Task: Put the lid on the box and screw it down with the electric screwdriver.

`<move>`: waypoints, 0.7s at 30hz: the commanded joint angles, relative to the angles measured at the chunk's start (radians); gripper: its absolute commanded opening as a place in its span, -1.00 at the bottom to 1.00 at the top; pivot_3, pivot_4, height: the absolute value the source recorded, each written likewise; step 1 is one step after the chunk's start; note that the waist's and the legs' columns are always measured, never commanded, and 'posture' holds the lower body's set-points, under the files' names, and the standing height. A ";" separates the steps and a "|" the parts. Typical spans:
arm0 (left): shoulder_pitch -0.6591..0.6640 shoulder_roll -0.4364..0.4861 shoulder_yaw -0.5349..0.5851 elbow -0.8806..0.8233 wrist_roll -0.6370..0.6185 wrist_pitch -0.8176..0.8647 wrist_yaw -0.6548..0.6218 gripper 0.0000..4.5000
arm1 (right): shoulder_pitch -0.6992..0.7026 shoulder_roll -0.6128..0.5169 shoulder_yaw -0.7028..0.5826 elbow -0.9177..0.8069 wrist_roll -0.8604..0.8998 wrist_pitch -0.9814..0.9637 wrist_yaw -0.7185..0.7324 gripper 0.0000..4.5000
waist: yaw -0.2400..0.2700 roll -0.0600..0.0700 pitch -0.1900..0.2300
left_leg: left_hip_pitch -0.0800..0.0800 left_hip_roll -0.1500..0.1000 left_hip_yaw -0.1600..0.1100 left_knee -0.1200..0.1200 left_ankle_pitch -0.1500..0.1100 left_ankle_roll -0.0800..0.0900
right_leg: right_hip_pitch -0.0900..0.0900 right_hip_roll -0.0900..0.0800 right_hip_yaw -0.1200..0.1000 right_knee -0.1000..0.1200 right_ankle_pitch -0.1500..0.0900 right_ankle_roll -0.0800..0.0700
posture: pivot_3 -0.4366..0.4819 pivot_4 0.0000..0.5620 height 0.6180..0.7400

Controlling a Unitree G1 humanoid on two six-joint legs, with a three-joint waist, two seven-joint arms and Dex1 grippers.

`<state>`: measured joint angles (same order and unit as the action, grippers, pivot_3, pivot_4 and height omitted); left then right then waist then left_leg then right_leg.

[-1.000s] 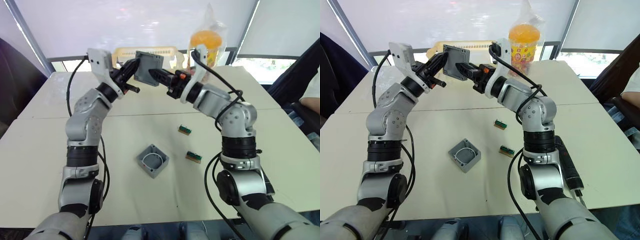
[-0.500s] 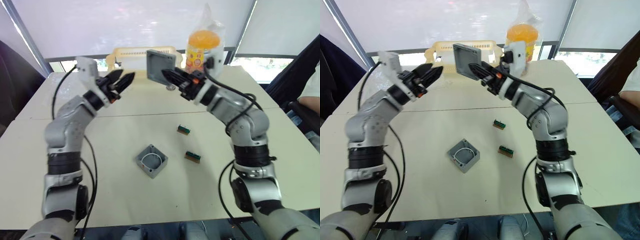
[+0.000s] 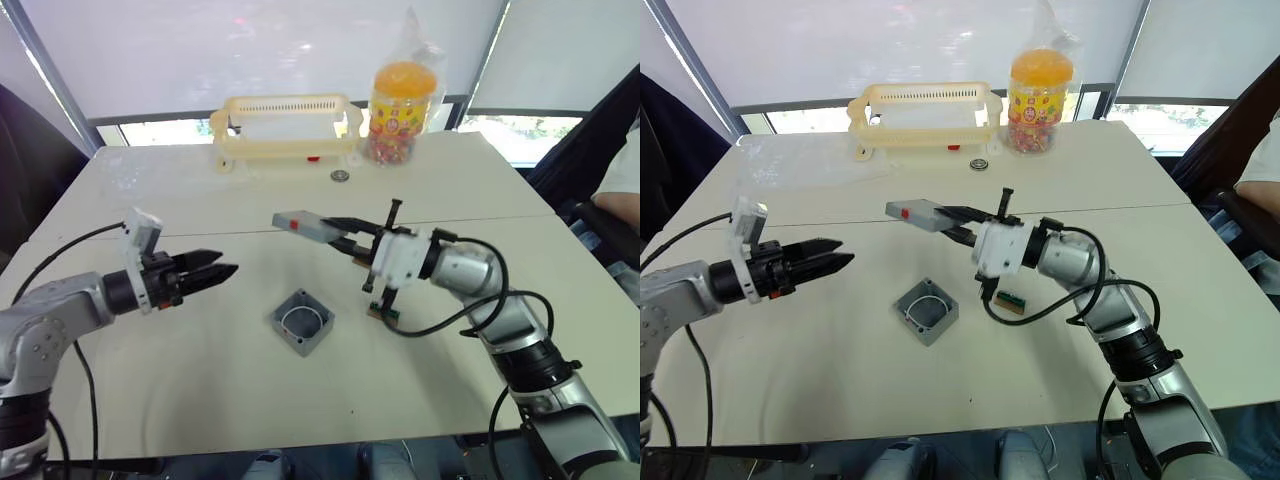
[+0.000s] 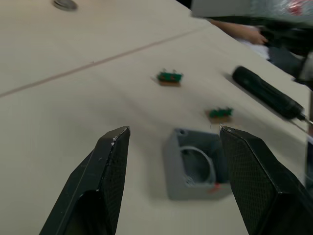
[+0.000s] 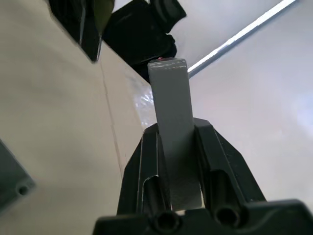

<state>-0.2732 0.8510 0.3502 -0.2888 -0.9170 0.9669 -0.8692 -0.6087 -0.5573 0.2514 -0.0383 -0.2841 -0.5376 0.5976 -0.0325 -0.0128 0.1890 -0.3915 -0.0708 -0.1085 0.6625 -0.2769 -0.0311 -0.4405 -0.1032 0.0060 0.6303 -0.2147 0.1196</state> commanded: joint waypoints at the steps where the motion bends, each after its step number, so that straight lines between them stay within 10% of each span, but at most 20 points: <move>1: 0.012 0.019 0.028 -0.043 -0.038 0.011 -0.011 0.32 | 0.039 -0.001 0.010 -0.003 -0.163 -0.130 -0.121 -0.89 | 0.002 0.000 0.000 | 0.000 0.000 0.000 0.000 0.000 0.000 | 0.000 0.000 0.000 0.000 0.000 0.000 | -0.05 -0.47 1.00; 21: -0.026 -0.003 -0.146 -0.016 0.085 -0.094 -0.043 0.32 | 0.339 0.008 0.064 -0.252 -0.337 0.005 -0.105 -0.89 | 0.018 0.000 0.000 | 0.002 0.000 0.001 0.000 0.000 0.000 | 0.002 0.001 0.002 0.000 0.000 -0.001 | -0.05 -0.47 1.00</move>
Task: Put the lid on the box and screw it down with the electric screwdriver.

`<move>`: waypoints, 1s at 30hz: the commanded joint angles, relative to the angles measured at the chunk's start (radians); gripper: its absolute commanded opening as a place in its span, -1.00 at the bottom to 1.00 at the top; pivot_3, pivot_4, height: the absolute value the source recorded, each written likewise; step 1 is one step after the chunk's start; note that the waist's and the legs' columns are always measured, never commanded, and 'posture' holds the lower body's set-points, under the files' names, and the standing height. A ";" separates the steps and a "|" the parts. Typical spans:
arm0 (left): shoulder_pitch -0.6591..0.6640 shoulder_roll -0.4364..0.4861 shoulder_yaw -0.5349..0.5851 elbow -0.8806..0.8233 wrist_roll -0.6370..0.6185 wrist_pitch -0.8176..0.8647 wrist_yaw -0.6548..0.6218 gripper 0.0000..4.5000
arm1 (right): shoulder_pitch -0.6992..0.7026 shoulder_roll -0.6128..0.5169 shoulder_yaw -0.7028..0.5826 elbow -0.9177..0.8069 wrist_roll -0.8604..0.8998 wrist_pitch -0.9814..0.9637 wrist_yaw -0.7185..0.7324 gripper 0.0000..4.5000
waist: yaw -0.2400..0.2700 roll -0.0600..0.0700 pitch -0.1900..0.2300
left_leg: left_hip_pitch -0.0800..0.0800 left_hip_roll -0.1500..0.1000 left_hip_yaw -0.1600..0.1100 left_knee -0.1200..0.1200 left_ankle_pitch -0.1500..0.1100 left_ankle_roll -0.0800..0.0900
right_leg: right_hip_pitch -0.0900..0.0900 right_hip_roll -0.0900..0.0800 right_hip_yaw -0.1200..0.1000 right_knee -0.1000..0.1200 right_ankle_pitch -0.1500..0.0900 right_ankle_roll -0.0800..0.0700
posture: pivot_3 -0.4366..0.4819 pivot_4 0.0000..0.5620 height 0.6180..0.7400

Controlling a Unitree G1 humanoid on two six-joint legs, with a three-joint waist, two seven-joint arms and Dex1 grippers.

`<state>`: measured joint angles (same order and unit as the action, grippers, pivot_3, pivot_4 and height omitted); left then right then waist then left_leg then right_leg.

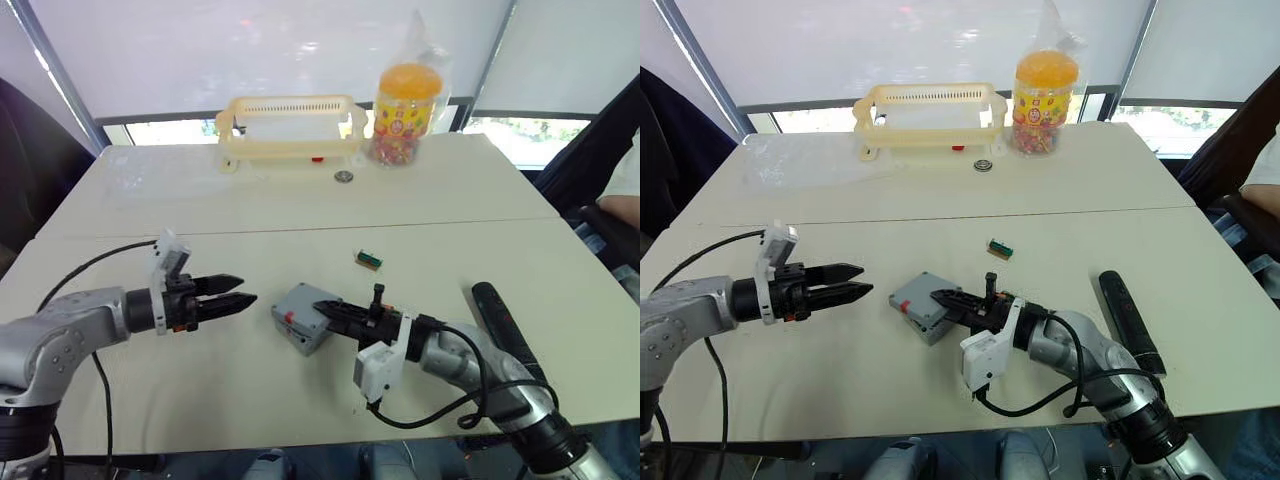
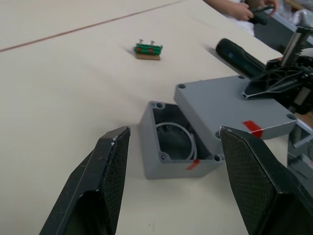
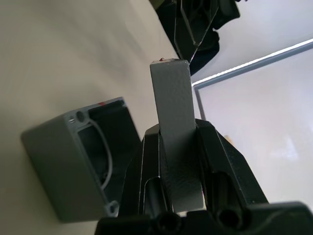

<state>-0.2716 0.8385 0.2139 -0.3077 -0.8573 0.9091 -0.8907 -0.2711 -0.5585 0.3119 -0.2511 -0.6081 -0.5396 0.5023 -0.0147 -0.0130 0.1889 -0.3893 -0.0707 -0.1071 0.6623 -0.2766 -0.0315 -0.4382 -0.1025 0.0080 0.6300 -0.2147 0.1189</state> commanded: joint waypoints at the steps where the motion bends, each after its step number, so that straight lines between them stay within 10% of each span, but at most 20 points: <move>1: -0.034 0.007 -0.016 0.011 0.031 -0.040 -0.023 0.32 | 0.002 0.009 0.004 -0.036 -0.018 0.007 -0.013 -0.89 | 0.000 0.000 0.000 | 0.000 0.000 0.000 0.000 0.000 0.000 | 0.000 0.000 0.000 0.000 0.000 0.000 | -0.05 -0.47 1.00; 30: -0.210 -0.064 -0.102 0.178 0.147 -0.107 -0.093 0.32 | -0.029 0.065 0.043 0.037 -0.146 0.088 -0.111 -0.89 | 0.000 0.000 0.000 | 0.001 0.000 0.000 0.000 0.000 0.000 | 0.001 0.000 0.000 0.000 0.000 0.000 | -0.05 -0.47 1.00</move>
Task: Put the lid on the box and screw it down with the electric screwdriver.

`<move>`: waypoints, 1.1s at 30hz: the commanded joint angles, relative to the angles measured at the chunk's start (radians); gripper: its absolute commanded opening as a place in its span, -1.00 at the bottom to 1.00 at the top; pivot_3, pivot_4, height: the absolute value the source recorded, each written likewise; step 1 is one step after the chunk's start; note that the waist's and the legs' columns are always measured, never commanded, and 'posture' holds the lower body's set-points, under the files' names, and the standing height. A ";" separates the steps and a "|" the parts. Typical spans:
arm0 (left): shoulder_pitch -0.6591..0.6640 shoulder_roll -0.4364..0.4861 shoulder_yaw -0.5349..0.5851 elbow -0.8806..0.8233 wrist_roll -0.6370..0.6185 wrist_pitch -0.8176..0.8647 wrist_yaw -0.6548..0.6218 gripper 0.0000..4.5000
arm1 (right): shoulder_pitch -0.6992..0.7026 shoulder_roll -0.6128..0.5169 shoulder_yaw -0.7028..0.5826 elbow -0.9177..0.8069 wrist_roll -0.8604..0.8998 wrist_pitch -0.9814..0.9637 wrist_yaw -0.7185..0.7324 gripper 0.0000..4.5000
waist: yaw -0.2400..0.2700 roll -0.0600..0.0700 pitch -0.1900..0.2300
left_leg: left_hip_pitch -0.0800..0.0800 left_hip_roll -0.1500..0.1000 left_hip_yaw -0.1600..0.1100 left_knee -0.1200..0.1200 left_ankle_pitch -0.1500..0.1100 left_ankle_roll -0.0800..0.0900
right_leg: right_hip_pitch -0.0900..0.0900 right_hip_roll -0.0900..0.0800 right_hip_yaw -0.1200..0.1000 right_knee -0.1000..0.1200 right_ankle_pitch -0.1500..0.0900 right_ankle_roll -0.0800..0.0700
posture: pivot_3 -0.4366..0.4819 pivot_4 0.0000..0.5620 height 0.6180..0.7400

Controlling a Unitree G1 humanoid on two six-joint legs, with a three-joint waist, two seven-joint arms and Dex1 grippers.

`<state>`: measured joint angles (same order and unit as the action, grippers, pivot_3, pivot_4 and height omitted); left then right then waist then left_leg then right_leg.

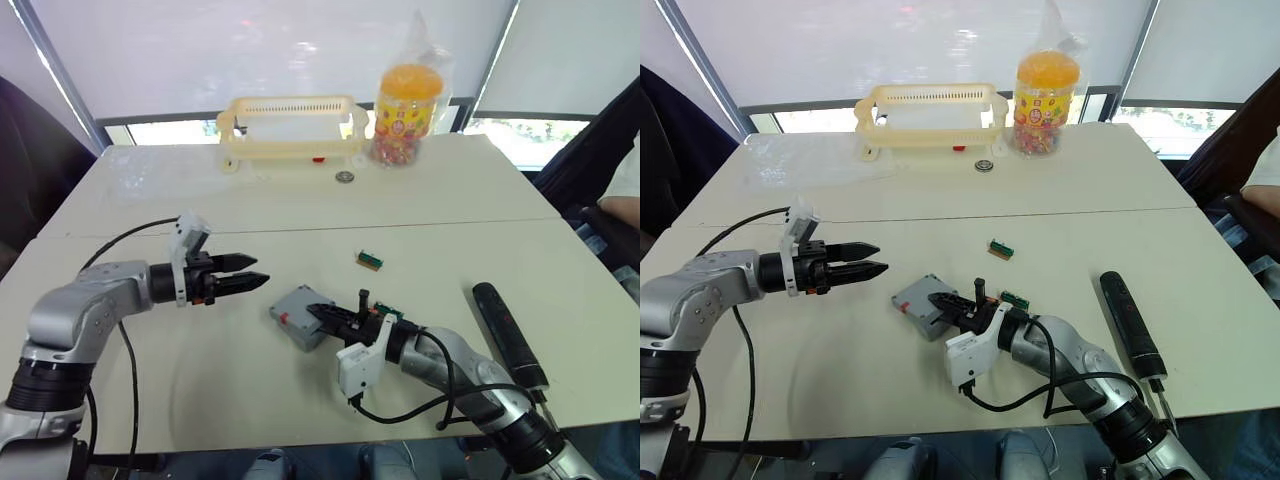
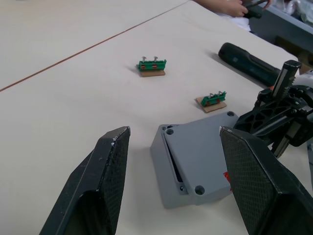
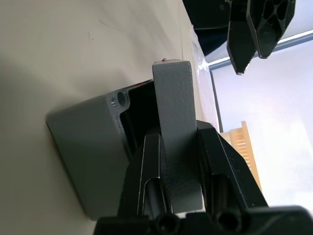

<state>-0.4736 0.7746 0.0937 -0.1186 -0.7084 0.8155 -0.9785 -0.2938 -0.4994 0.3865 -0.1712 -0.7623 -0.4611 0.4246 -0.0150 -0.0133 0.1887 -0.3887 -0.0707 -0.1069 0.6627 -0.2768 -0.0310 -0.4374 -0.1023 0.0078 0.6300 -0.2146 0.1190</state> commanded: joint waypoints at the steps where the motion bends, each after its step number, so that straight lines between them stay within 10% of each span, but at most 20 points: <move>1: -0.007 -0.001 0.018 -0.010 0.000 -0.014 -0.005 0.32 | -0.007 0.007 -0.034 -0.046 0.010 0.011 -0.039 -0.89 | 0.000 0.000 0.000 | 0.000 0.000 0.000 0.000 0.000 0.000 | 0.000 0.000 0.000 0.000 0.000 0.000 | -0.05 -0.47 1.00; 33: -0.037 -0.024 0.017 0.035 0.028 -0.029 -0.003 0.32 | -0.004 0.027 0.014 -0.045 -0.056 0.118 -0.048 -0.89 | -0.001 0.000 0.000 | 0.000 0.000 0.000 0.000 0.000 0.000 | 0.000 0.000 0.000 0.000 0.000 0.000 | -0.05 -0.47 1.00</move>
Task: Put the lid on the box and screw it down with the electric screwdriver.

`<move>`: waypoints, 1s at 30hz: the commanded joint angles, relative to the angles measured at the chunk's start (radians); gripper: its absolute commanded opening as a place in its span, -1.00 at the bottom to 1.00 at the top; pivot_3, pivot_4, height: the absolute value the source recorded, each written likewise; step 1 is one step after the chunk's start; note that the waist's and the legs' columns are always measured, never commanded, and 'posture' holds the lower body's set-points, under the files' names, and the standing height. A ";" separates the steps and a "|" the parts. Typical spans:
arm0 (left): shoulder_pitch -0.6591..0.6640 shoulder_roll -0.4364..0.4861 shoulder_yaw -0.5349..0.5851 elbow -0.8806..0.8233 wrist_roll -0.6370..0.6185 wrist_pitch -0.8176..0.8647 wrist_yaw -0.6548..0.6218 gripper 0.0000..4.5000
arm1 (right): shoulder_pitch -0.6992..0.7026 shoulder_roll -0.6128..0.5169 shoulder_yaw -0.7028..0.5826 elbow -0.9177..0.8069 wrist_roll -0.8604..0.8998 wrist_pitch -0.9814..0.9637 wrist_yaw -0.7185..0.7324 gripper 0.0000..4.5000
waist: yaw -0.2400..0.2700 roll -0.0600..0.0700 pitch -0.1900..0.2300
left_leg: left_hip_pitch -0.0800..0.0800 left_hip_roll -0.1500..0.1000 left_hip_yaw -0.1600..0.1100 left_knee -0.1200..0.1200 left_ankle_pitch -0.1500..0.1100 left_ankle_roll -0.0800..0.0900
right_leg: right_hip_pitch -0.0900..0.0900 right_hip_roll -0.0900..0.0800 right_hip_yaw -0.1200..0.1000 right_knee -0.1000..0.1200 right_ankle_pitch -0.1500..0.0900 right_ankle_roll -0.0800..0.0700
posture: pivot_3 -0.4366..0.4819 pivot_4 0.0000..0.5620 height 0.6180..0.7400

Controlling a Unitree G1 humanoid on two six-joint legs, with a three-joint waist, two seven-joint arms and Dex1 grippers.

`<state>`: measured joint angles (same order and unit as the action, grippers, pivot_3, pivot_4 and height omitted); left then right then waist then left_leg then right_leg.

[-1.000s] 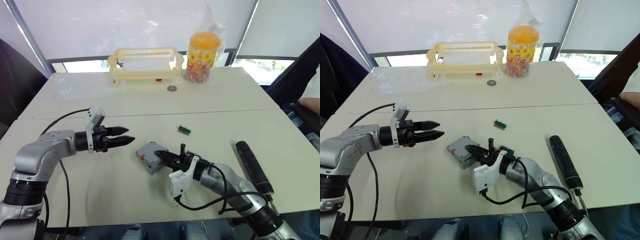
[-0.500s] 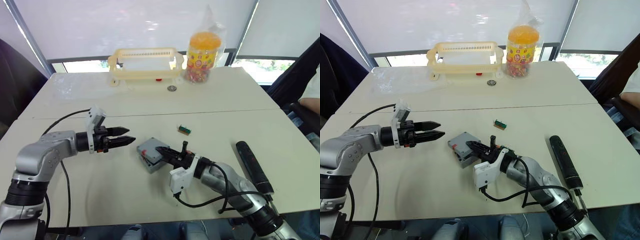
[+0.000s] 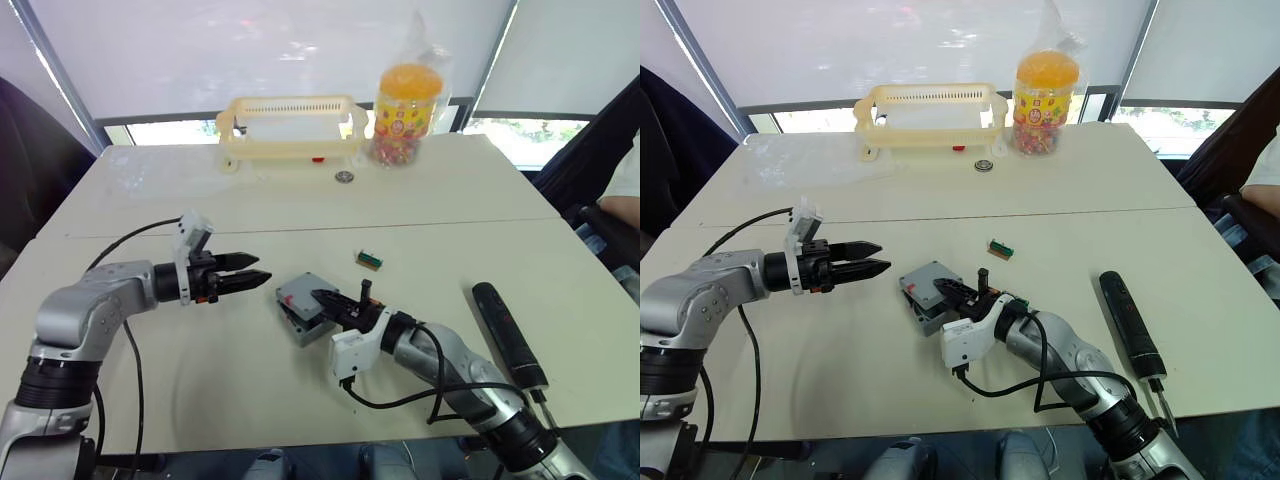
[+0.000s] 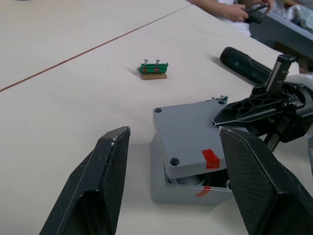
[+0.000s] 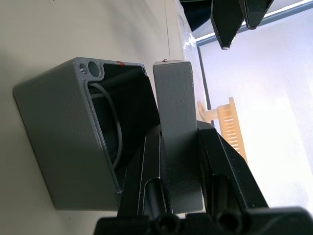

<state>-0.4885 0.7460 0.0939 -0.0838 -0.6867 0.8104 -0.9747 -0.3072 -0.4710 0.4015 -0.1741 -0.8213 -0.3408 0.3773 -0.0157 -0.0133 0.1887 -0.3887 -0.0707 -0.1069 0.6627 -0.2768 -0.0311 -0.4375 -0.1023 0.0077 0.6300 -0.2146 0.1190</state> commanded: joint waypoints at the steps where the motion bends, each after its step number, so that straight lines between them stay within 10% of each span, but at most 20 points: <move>1: -0.025 0.003 0.016 0.003 0.008 -0.026 -0.008 0.32 | 0.012 -0.003 0.000 -0.042 0.001 -0.001 0.000 -0.89 | 0.000 0.000 0.000 | 0.000 0.000 0.000 0.000 0.000 0.000 | 0.000 0.000 0.000 0.000 0.000 0.000 | -0.05 -0.47 1.00; 30: -0.194 -0.073 -0.211 0.228 0.223 -0.240 -0.221 0.32 | 0.009 -0.002 0.040 -0.045 -0.014 0.030 0.062 -0.89 | 0.002 0.000 0.000 | 0.003 0.000 0.000 0.000 0.000 0.000 | 0.003 0.001 0.000 0.000 0.000 0.000 | -0.05 -0.47 1.00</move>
<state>-0.6622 0.6764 -0.0982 0.1286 -0.4944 0.6160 -1.1664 -0.3112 -0.4725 0.4234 -0.2027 -0.8405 -0.3108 0.4199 -0.0137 -0.0136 0.1883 -0.3856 -0.0707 -0.1066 0.6630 -0.2769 -0.0308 -0.4339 -0.1017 0.0074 0.6296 -0.2146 0.1191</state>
